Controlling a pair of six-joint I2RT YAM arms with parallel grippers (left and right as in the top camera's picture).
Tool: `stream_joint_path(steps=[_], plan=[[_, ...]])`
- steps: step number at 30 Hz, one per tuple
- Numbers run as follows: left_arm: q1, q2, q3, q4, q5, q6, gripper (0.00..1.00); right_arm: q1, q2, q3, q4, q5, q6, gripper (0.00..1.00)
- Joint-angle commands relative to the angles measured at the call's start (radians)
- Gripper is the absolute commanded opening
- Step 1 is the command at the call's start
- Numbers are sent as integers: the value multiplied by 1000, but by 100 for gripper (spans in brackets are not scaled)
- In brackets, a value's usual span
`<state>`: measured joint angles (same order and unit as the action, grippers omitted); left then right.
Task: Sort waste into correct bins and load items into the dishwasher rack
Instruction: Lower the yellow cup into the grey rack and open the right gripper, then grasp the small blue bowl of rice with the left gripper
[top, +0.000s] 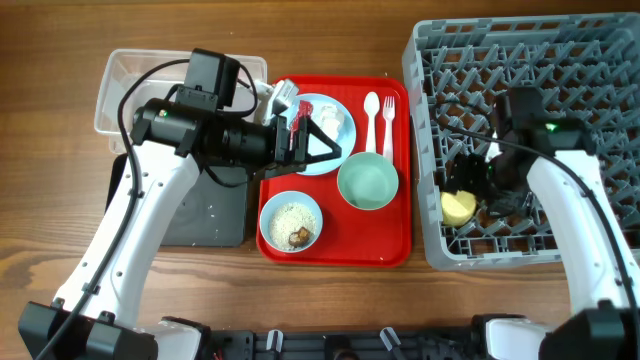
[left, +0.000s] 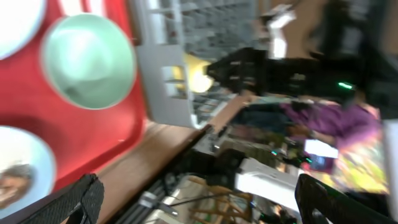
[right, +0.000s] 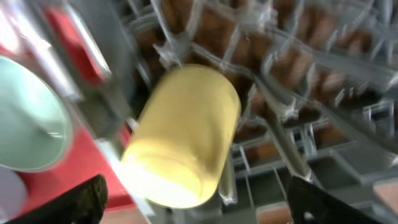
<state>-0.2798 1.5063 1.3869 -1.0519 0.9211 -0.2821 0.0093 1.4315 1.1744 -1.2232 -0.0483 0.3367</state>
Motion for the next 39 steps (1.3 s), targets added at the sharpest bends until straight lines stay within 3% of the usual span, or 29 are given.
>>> stream_joint_path(steps=[1, 4, 7, 10, 14, 16, 18, 22, 26, 29, 31, 33, 34, 36, 39], plan=[[-21, -6, 1, -32, -177, 13, 94, -3, -146, 71, 82, -104, 3, 96], [-98, -5, 0, -118, -428, 0, 83, -3, -263, 73, 203, -192, 0, 95], [-227, 1, -44, -162, -704, -123, 82, -3, -354, 73, 270, -216, 8, 95], [-337, 10, -154, -119, -853, -232, 81, -3, -383, 73, 245, -224, 8, 95], [-426, 27, -346, 169, -904, -254, 70, -3, -371, 73, 186, -223, 4, 95], [-444, 41, -401, 280, -957, -254, 56, -3, -360, 73, 183, -224, 6, 94], [-448, 67, -414, 344, -983, -252, 49, -3, -354, 73, 183, -224, 6, 94], [-448, 143, -414, 368, -980, -250, 45, -3, -351, 73, 187, -223, 6, 93], [-452, 221, -414, 382, -956, -249, 34, -3, -351, 73, 186, -223, 5, 93], [-456, 227, -412, 383, -956, -250, 19, -3, -349, 73, 187, -223, 5, 93], [-456, 226, -412, 383, -947, -249, 20, -3, -349, 73, 186, -223, 5, 93], [-456, 224, -409, 382, -940, -249, 42, -3, -349, 73, 186, -223, 5, 92], [-456, 222, -407, 379, -940, -249, 47, -3, -349, 73, 187, -223, 5, 92], [-456, 220, -399, 377, -940, -249, 49, -3, -349, 73, 187, -223, 5, 92], [-456, 220, -394, 378, -942, -225, 44, -3, -349, 73, 187, -223, 5, 92]])
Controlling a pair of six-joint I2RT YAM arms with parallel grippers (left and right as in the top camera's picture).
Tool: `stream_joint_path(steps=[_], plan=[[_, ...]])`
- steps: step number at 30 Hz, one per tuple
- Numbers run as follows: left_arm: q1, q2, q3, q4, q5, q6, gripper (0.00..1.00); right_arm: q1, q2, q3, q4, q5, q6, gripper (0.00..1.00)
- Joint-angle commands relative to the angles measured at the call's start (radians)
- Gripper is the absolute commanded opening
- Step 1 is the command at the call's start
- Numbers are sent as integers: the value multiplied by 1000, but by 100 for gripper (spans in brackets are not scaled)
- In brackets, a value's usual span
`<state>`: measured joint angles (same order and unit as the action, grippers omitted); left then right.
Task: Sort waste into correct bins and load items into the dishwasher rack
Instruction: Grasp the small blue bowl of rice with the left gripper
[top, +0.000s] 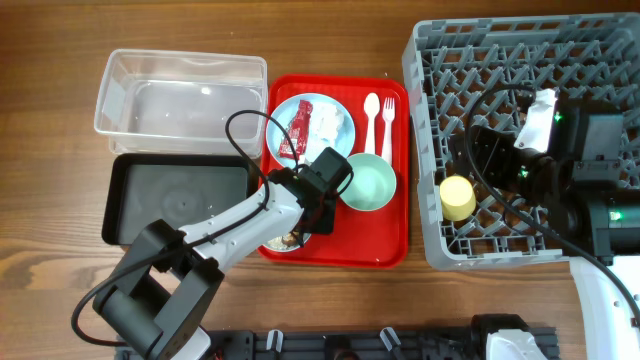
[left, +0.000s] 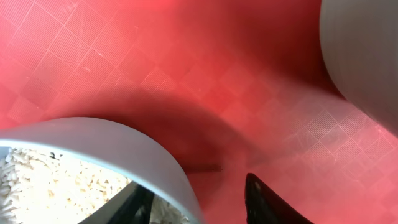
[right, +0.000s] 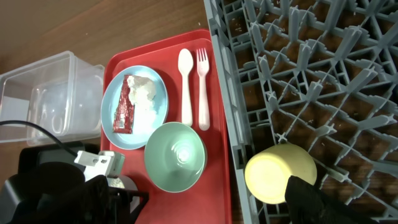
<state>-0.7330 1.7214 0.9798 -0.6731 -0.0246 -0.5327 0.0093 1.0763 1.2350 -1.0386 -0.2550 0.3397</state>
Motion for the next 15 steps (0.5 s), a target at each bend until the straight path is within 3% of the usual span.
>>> stream_joint_path(steps=[1, 8, 15], plan=[[-3, 5, 13, 1, -5, 34, 40, -3, 6, 12, 2, -16, 2, 92], [-53, 5, 13, 7, -66, 34, 4, -3, 7, 12, 8, -16, 4, 92], [-154, 5, 40, -38, -100, 34, 4, -3, 7, 12, 7, -16, 3, 92]])
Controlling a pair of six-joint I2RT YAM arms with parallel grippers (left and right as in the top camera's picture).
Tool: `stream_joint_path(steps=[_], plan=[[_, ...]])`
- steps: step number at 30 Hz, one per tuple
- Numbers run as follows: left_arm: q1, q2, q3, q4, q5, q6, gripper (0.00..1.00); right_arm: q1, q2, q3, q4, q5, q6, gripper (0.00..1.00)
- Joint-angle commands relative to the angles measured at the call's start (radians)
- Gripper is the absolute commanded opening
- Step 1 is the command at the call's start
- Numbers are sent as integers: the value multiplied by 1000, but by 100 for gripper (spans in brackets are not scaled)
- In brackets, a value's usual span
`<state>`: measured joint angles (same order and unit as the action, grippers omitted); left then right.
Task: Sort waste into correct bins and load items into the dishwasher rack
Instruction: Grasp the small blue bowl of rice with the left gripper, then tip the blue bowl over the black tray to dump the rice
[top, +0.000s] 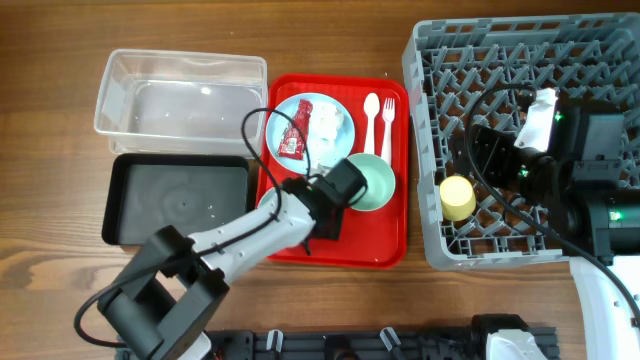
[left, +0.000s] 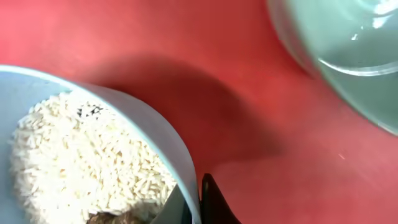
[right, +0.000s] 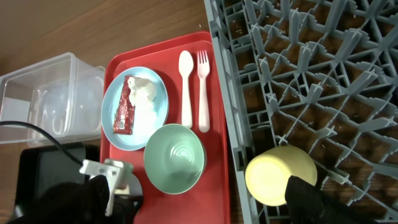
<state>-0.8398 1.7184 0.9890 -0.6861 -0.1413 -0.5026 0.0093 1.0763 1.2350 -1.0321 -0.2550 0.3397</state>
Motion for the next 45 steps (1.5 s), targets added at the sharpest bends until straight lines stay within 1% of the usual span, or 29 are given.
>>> stream_joint_path(steps=[1, 5, 7, 9, 13, 19, 21, 22, 23, 26, 30, 31, 33, 36, 38, 43, 44, 45], plan=[[-51, 6, 48, -55, 16, 0, 4, -3, 7, 12, 0, -16, 3, 92], [-30, -26, 139, -193, 20, 1, 4, -3, 7, 12, 0, -16, 2, 92], [10, -58, 188, -256, 26, 1, 4, -3, 7, 12, 0, -16, 3, 92], [73, -100, 215, -280, 86, 25, 4, -3, 7, 12, -1, -16, 3, 92], [283, -177, 217, -267, 383, 109, 4, -3, 7, 12, -1, -16, 3, 92], [679, -180, 209, -276, 847, 217, 4, -3, 7, 12, -2, -16, 2, 92], [813, -176, 193, -277, 969, 242, 4, -3, 7, 12, 0, -16, 2, 92], [867, -174, 179, -277, 1007, 242, 4, -3, 7, 12, 0, -16, 2, 92], [905, -174, 163, -277, 1032, 245, 4, -3, 7, 12, -1, -16, 2, 92], [994, -172, 101, -276, 1123, 307, 4, -3, 7, 12, -1, -16, 2, 92], [1087, -153, 9, -241, 1195, 373, 4, -3, 7, 12, -1, -16, 2, 92], [1107, -146, -9, -220, 1247, 401, 4, -3, 7, 12, -1, -16, 2, 92], [1149, -122, -29, -195, 1399, 451, 4, -3, 7, 12, 0, -16, 2, 92], [1190, -102, -39, -198, 1601, 450, 4, -3, 7, 12, -1, -16, 2, 92], [1209, -101, -39, -196, 1632, 446, 4, -3, 7, 12, -1, -16, 2, 92], [1268, -100, -41, -205, 1598, 447, 4, -3, 6, 12, -1, -16, 1, 92], [1276, -101, -41, -205, 1587, 448, 4, -3, 6, 12, -1, -16, 1, 92], [1278, -101, -41, -203, 1520, 451, 4, -3, 6, 12, -1, -16, 1, 92]])
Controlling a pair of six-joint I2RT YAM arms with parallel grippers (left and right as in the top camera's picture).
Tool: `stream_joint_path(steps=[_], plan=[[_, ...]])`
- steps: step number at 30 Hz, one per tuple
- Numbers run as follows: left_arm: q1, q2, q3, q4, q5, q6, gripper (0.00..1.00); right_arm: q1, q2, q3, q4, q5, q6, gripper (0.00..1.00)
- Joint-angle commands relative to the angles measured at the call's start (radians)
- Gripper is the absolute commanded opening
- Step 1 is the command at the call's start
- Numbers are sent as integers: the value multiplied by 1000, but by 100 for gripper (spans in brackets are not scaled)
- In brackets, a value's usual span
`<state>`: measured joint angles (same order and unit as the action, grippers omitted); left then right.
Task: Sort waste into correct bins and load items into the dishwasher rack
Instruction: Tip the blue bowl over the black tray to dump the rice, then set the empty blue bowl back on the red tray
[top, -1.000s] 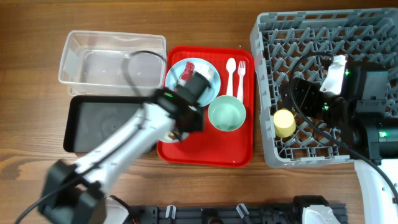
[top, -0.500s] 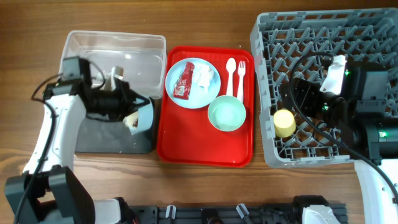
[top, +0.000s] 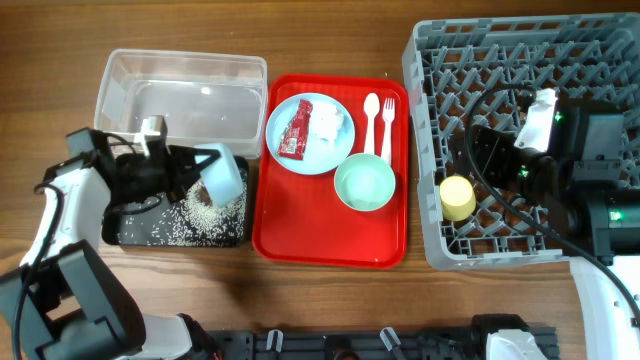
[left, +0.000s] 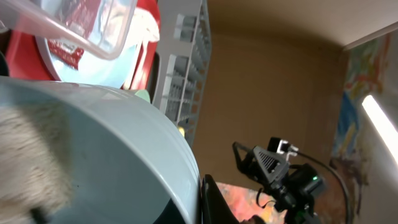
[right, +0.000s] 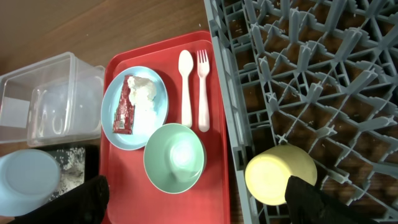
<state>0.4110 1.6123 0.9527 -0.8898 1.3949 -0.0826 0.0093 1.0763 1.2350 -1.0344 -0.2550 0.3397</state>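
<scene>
My left gripper (top: 197, 168) is shut on the rim of a pale blue bowl (top: 223, 176), which is tipped on its side over the black tray (top: 112, 222). White rice (top: 200, 214) lies scattered in that tray. In the left wrist view the bowl (left: 93, 155) fills the frame, its rim pinched by my left gripper (left: 198, 202). My right gripper (right: 198, 202) hangs open high above the grey dishwasher rack (top: 520, 60). A yellow cup (top: 458, 198) lies in the rack's near left corner.
On the red tray (top: 330, 240) are a green bowl (top: 365, 183), a blue plate (top: 325, 140) with a red sachet (top: 295, 130) and white tissue, a white spoon (top: 371, 112) and a fork (top: 388, 118). A clear plastic bin (top: 180, 90) stands behind the black tray.
The left gripper, then shut on the rice bowl's rim on the red tray, now holds the bowl tipped over the black tray, where rice now lies. The right arm has not moved.
First the left gripper hovered by the blue plate while the right gripper was low in the rack at the yellow cup. Then the right was raised, the cup left in the rack, and the left at the rice bowl. It shut on the rim; now the bowl is over the black tray.
</scene>
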Motion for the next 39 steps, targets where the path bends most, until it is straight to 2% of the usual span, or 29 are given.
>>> stream_joint_path(steps=[1, 2, 4, 6, 7, 8, 9, 10, 11, 12, 13, 15, 16, 17, 18, 19, 20, 21, 22, 23, 24, 26, 28, 32, 36, 39], plan=[[27, 6, -5, 1, -81, 26, 4, -3, 6, 12, 1, -16, 1, 92], [26, 7, -5, -29, -148, -2, 4, -3, 6, 12, 2, -16, 2, 92], [25, 8, -6, -80, -100, 22, 4, -3, 6, 12, 2, -16, 2, 92], [27, 8, -6, -47, -67, 79, 4, -3, 6, 12, 4, -16, 2, 92], [31, 12, -6, -38, -63, 2, 4, -3, 6, 12, 10, -16, 2, 92], [31, 13, -6, -73, 58, -5, 4, -3, 6, 12, 9, -16, 2, 93], [27, 13, -6, -80, 165, 60, 4, -3, 6, 12, 7, -16, 2, 92], [25, 13, -5, -68, 177, 97, 4, -3, 6, 12, 2, -16, 2, 92], [26, 13, -5, -35, 114, 97, 4, -3, 6, 12, 1, -16, 1, 92], [29, 18, -5, -25, -6, 25, 4, -3, 6, 12, 1, -16, 1, 92], [28, 20, -6, -83, 5, -21, 4, -3, 6, 12, 2, -16, 2, 92], [23, 19, -6, -94, 90, 76, 4, -3, 6, 12, -1, -16, 0, 92], [24, 19, -6, -66, 55, 109, 4, -3, 6, 12, -2, -16, 0, 92], [28, 21, -6, -33, -39, 64, 4, -3, 6, 12, -2, -16, 0, 92], [30, 26, -6, -30, -105, -31, 4, -3, 6, 12, -1, -16, 0, 92], [30, 29, -6, -66, -51, -46, 4, -3, 6, 12, 1, -16, 0, 92], [26, 29, -6, -73, 74, 32, 4, -3, 6, 12, 1, -16, 0, 92], [23, 27, -6, -61, 116, 100, 4, -3, 6, 12, 0, -16, 0, 93], [24, 28, -6, -24, 61, 96, 4, -3, 6, 12, 0, -16, 0, 93], [26, 32, -6, -8, -45, -13, 4, -3, 6, 12, 0, -16, 0, 93], [25, 34, -6, -39, -68, -91, 4, -3, 6, 12, 1, -16, 0, 93], [-2, 21, -6, -109, 86, 26, 4, -3, 6, 12, -2, -16, -1, 93], [-35, 0, -5, -117, 98, 46, 4, -3, 6, 12, -3, -16, -4, 93], [-150, -71, 10, -123, -62, 10, 4, -3, 6, 12, 2, -16, -3, 93], [-322, -150, 16, -5, -299, -224, 4, -3, 7, 12, 3, -16, -2, 93], [-517, -200, 16, 82, -581, -365, 4, -3, 7, 12, 5, -16, 1, 93]])
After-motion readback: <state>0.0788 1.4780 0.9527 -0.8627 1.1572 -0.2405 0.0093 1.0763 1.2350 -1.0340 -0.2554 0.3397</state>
